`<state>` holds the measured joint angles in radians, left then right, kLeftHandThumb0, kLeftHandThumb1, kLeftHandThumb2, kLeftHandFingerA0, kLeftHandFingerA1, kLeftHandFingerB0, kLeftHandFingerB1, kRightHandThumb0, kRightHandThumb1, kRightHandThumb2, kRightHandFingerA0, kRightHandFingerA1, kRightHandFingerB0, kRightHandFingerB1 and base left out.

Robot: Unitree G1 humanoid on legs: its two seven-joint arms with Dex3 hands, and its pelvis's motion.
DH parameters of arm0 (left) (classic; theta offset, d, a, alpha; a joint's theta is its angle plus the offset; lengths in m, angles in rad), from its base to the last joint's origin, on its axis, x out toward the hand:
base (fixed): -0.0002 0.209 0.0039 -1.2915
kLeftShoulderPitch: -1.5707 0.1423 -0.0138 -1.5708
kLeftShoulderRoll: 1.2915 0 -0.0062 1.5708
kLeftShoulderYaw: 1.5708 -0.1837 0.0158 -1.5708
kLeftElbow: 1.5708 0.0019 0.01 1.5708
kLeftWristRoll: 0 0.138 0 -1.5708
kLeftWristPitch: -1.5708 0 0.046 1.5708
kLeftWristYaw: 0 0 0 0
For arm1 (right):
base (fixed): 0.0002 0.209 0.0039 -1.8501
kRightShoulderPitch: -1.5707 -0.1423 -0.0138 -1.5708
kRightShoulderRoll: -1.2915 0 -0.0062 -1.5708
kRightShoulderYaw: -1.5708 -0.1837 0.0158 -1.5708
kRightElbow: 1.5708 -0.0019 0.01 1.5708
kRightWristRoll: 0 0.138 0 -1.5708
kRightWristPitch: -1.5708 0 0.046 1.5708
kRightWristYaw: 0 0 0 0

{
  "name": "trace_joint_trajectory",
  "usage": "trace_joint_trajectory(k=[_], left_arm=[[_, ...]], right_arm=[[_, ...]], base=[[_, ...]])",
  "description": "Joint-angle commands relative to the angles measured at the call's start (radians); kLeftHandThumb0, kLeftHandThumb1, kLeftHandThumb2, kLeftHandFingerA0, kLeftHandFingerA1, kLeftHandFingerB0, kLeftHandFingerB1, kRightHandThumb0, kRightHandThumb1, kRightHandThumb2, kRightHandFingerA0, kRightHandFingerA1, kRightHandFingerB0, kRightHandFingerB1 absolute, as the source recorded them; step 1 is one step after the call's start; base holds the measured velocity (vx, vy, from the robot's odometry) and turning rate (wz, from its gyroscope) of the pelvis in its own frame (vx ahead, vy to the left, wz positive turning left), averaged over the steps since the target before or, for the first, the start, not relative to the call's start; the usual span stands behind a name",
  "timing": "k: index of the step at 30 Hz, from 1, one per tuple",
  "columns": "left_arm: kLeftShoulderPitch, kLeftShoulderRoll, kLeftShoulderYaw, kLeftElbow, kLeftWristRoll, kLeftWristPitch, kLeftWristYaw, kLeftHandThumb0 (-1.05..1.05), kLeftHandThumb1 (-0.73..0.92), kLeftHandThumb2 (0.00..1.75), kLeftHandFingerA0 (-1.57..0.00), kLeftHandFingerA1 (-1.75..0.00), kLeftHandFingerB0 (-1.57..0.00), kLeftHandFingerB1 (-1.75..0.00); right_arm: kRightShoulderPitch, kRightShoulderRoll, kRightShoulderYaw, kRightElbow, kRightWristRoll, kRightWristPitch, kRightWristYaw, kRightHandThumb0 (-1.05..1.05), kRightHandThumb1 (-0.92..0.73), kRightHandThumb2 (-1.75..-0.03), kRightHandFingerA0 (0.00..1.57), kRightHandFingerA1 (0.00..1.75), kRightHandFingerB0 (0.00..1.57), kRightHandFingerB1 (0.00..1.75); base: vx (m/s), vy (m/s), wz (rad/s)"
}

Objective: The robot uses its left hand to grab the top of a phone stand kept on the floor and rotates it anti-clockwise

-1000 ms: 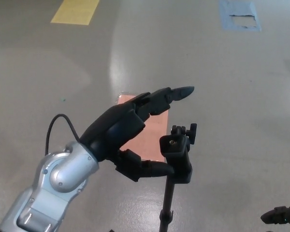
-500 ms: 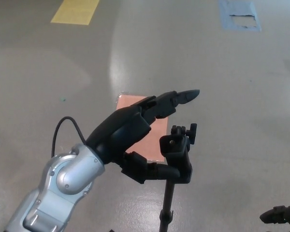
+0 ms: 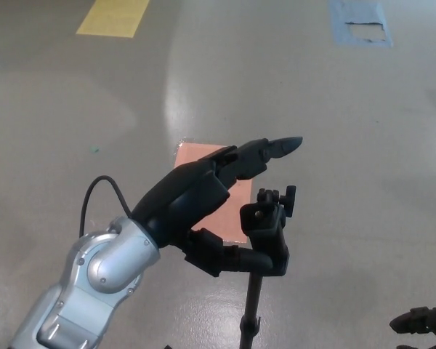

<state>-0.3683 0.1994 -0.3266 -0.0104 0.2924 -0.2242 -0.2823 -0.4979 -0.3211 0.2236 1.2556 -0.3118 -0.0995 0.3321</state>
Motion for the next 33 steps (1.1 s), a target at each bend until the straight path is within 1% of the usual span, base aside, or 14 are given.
trace_joint_trajectory(k=[1, 3, 4, 9, 12, 14, 15, 16, 19, 21, 22, 25, 27, 33], left_arm=[[0.003, 0.001, 0.005, -0.001, 0.004, 0.013, -0.002, -0.61, 0.47, 0.55, -0.13, -0.32, -0.06, -0.23], [0.000, 0.000, 0.005, 0.008, 0.004, 0.005, 0.001, -0.62, 0.48, 0.56, -0.14, -0.32, -0.06, -0.23], [-0.001, 0.001, 0.005, 0.007, 0.005, 0.008, -0.001, -0.68, 0.42, 0.72, -0.10, -0.40, -0.06, -0.24], [-0.002, 0.001, 0.004, 0.004, 0.007, 0.013, -0.003, -0.63, 0.41, 0.71, -0.09, -0.40, -0.06, -0.26], [-0.009, 0.000, 0.004, 0.045, 0.002, -0.049, 0.013, -0.36, 0.66, 0.60, -0.43, -0.40, -0.14, -0.28], [-0.014, -0.003, 0.005, 0.078, -0.004, -0.088, 0.022, -0.36, 0.66, 0.60, -0.43, -0.40, -0.14, -0.28], [-0.013, -0.004, 0.006, 0.080, -0.016, -0.084, 0.012, -0.24, 0.75, 0.62, -0.77, -0.48, -0.40, -0.33], [-0.013, -0.005, 0.007, 0.082, -0.024, -0.082, 0.004, -0.24, 0.75, 0.62, -0.77, -0.48, -0.40, -0.33], [-0.017, -0.002, 0.008, 0.077, -0.050, -0.052, -0.033, -0.06, 0.76, 0.63, -0.92, -0.49, -0.79, -0.46], [-0.018, -0.001, 0.008, 0.074, -0.053, -0.047, -0.037, -0.06, 0.76, 0.63, -0.92, -0.49, -0.79, -0.46], [-0.019, 0.002, 0.007, 0.063, -0.048, -0.026, -0.042, -0.07, 0.77, 0.64, -0.93, -0.49, -0.83, -0.48], [-0.019, 0.002, 0.006, 0.048, -0.041, -0.012, -0.042, -0.09, 0.77, 0.64, -0.94, -0.55, -0.85, -0.50], [-0.015, -0.006, 0.011, 0.050, -0.055, -0.016, -0.042, -0.07, 0.76, 0.67, -0.93, -0.84, -0.92, -0.56], [-0.023, -0.008, 0.014, 0.062, -0.052, -0.028, -0.036, -0.07, 0.75, 0.67, -0.92, -0.85, -0.92, -0.56]], right_arm=[[-0.010, -0.020, -0.004, 0.000, -0.002, -0.008, -0.004, -0.46, -0.74, -0.79, 0.30, 0.46, 0.17, 0.37], [-0.010, -0.021, 0.000, -0.001, -0.006, -0.010, -0.009, -0.46, -0.73, -0.79, 0.32, 0.47, 0.18, 0.37], [-0.011, -0.020, -0.001, -0.001, -0.006, -0.008, -0.009, -0.46, -0.73, -0.79, 0.34, 0.47, 0.18, 0.38], [-0.017, -0.017, -0.008, 0.003, 0.001, 0.003, -0.005, -0.38, -0.84, -0.65, 0.39, 0.41, 0.21, 0.30], [-0.020, -0.016, -0.013, 0.006, 0.006, 0.007, -0.002, -0.44, -0.73, -0.78, 0.29, 0.45, 0.17, 0.37], [-0.021, -0.015, -0.020, 0.007, 0.013, 0.008, 0.006, -0.44, -0.73, -0.78, 0.29, 0.45, 0.17, 0.37], [-0.021, -0.016, -0.019, 0.006, 0.011, 0.005, 0.007, -0.45, -0.73, -0.78, 0.30, 0.46, 0.18, 0.37], [-0.021, -0.017, -0.017, 0.006, 0.008, 0.003, 0.007, -0.45, -0.73, -0.78, 0.30, 0.46, 0.18, 0.37], [-0.023, -0.019, -0.016, 0.006, 0.005, 0.001, 0.010, -0.45, -0.73, -0.79, 0.32, 0.46, 0.17, 0.37], [-0.023, -0.019, -0.016, 0.007, 0.005, 0.001, 0.010, -0.45, -0.73, -0.79, 0.32, 0.46, 0.17, 0.37], [-0.025, -0.020, -0.011, 0.006, -0.001, -0.001, 0.005, -0.38, -0.84, -0.65, 0.38, 0.41, 0.20, 0.30], [-0.028, -0.020, -0.012, 0.007, 0.000, 0.002, 0.005, -0.45, -0.73, -0.78, 0.30, 0.45, 0.17, 0.37], [-0.029, -0.020, -0.017, 0.007, 0.005, 0.006, 0.008, -0.45, -0.73, -0.79, 0.32, 0.46, 0.17, 0.37], [-0.038, -0.019, -0.021, 0.010, 0.007, 0.010, 0.009, -0.45, -0.73, -0.79, 0.28, 0.44, 0.17, 0.37]], base=[[0.00, 0.000, 0.00], [0.00, 0.000, 0.00], [0.00, 0.000, 0.00], [0.00, 0.000, 0.00], [0.00, 0.000, 0.00], [0.00, 0.000, 0.00], [0.00, 0.000, 0.00], [0.00, 0.000, 0.00], [0.00, 0.000, 0.00], [0.00, 0.000, 0.00], [0.00, 0.000, 0.00], [0.00, 0.000, 0.00], [0.00, 0.000, 0.00], [0.00, 0.000, 0.00]])
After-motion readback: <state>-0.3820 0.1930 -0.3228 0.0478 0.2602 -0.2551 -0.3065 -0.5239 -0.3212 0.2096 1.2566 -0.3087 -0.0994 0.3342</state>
